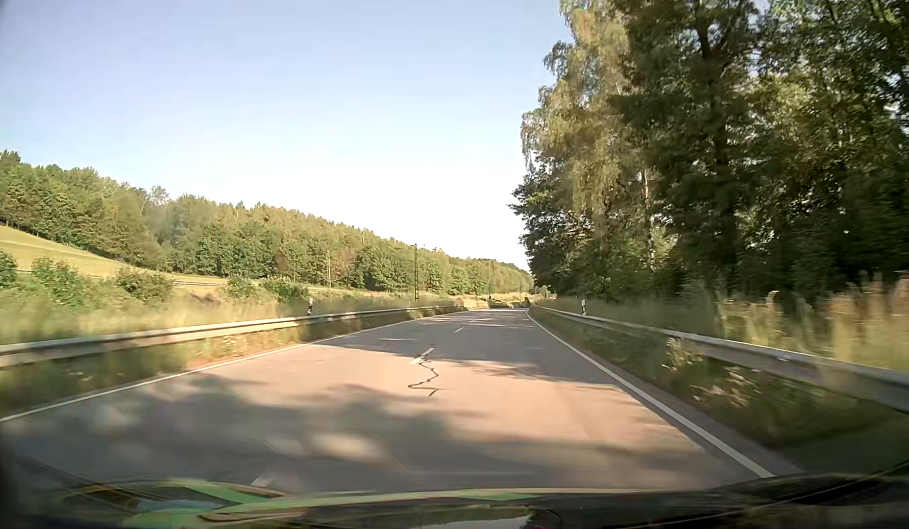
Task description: Follow the waypoints while adhering to traffic rules and regulations
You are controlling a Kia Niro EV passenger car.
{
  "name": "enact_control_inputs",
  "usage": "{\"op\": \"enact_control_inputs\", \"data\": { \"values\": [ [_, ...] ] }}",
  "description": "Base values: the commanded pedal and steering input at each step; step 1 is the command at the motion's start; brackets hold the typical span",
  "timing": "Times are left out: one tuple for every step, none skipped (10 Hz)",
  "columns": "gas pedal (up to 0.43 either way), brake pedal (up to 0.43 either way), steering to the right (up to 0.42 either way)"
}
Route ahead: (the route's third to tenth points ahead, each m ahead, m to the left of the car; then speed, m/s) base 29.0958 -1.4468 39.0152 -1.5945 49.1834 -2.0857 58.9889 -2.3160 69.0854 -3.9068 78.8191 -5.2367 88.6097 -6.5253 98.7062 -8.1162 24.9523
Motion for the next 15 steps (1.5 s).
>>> {"op": "enact_control_inputs", "data": {
  "values": [
    [0.118,0.0,0.005],
    [0.13,0.0,0.005],
    [0.13,0.0,0.005],
    [0.13,0.0,0.005],
    [0.138,0.0,0.005],
    [0.15,0.0,0.005],
    [0.15,0.0,0.005],
    [0.15,0.0,0.005],
    [0.15,0.0,0.005],
    [0.15,0.0,0.005],
    [0.157,0.0,0.005],
    [0.157,0.0,0.005],
    [0.157,0.0,0.005],
    [0.157,0.0,0.005],
    [0.157,0.0,0.005]
  ]
}}
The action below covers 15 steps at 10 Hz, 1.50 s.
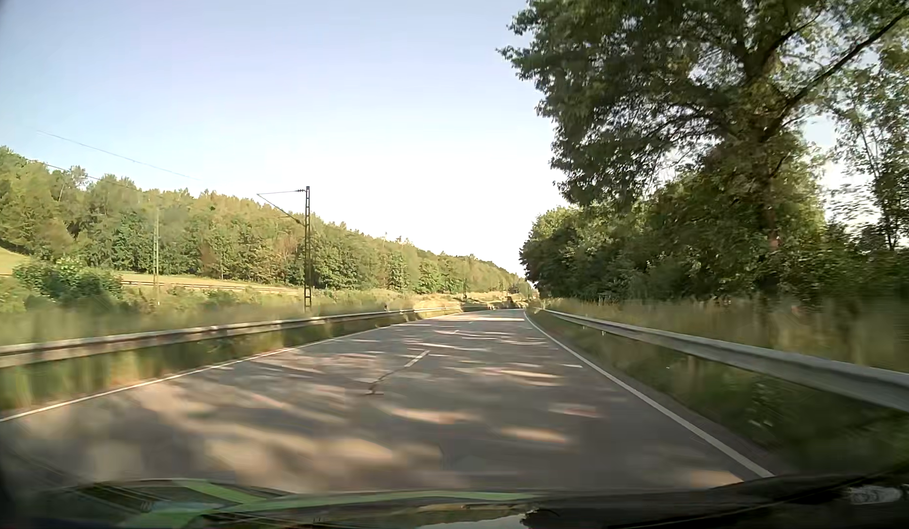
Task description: Follow the waypoints while adhering to traffic rules and regulations
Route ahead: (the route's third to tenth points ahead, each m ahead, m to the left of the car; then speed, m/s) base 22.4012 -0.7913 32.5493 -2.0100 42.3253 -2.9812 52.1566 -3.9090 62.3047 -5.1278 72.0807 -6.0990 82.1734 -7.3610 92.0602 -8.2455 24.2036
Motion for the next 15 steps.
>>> {"op": "enact_control_inputs", "data": {
  "values": [
    [0.138,0.0,0.004],
    [0.13,0.0,0.004],
    [0.13,0.0,0.004],
    [0.13,0.0,0.004],
    [0.15,0.0,0.004],
    [0.177,0.0,0.004],
    [0.189,0.0,0.004],
    [0.189,0.0,0.004],
    [0.197,0.0,0.004],
    [0.197,0.0,0.004],
    [0.197,0.0,0.004],
    [0.197,0.0,0.004],
    [0.189,0.0,0.004],
    [0.177,0.0,0.004],
    [0.177,0.0,0.004]
  ]
}}
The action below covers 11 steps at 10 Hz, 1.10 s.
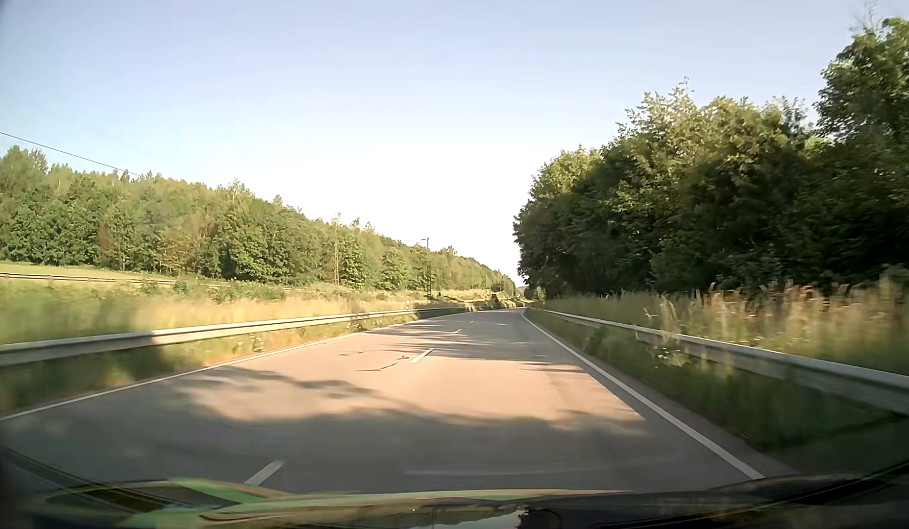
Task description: Follow the waypoints while adhering to traffic rules and regulations
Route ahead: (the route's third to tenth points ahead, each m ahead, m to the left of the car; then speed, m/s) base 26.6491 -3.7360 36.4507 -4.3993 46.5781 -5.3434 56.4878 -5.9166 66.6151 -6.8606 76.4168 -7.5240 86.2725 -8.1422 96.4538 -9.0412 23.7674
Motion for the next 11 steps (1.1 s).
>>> {"op": "enact_control_inputs", "data": {
  "values": [
    [0.177,0.0,0.004],
    [0.169,0.0,0.004],
    [0.138,0.0,0.004],
    [0.13,0.0,0.004],
    [0.13,0.0,0.004],
    [0.138,0.0,0.004],
    [0.157,0.0,0.004],
    [0.189,0.0,0.004],
    [0.197,0.0,0.004],
    [0.209,0.0,0.004],
    [0.22,0.0,0.004]
  ]
}}
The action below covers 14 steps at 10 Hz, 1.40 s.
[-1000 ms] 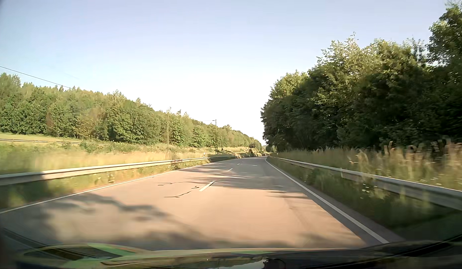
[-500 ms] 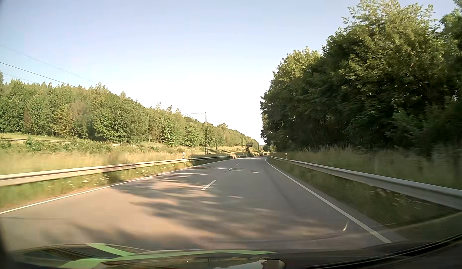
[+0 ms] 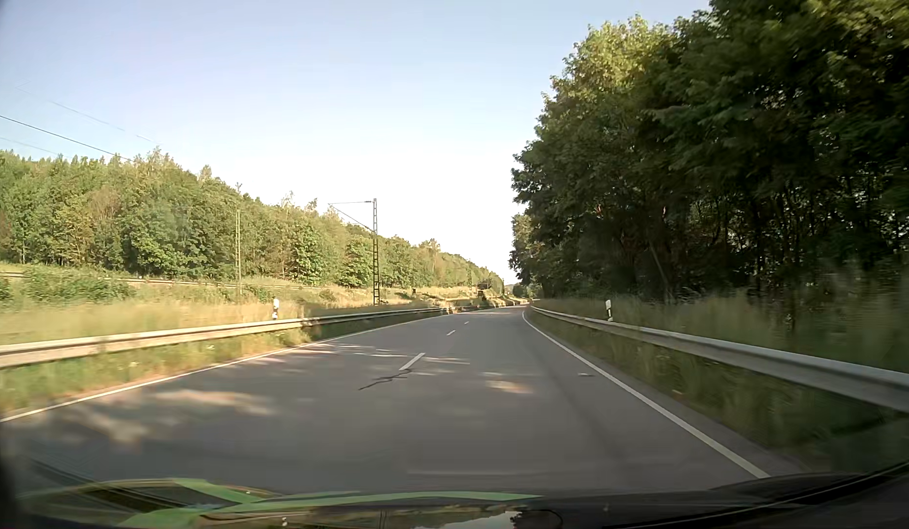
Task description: Follow the waypoints while adhering to traffic rules and regulations
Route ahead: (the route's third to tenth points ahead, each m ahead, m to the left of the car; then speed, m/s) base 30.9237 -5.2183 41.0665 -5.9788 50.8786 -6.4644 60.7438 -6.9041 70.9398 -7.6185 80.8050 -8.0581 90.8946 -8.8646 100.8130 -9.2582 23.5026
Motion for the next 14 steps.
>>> {"op": "enact_control_inputs", "data": {
  "values": [
    [0.22,0.0,0.004],
    [0.228,0.0,0.004],
    [0.228,0.0,0.004],
    [0.24,0.0,0.004],
    [0.24,0.0,0.004],
    [0.248,0.0,0.004],
    [0.248,0.0,0.004],
    [0.248,0.0,0.004],
    [0.248,0.0,0.004],
    [0.248,0.0,0.004],
    [0.228,0.0,0.004],
    [0.22,0.0,0.004],
    [0.22,0.0,0.004],
    [0.22,0.0,0.004]
  ]
}}
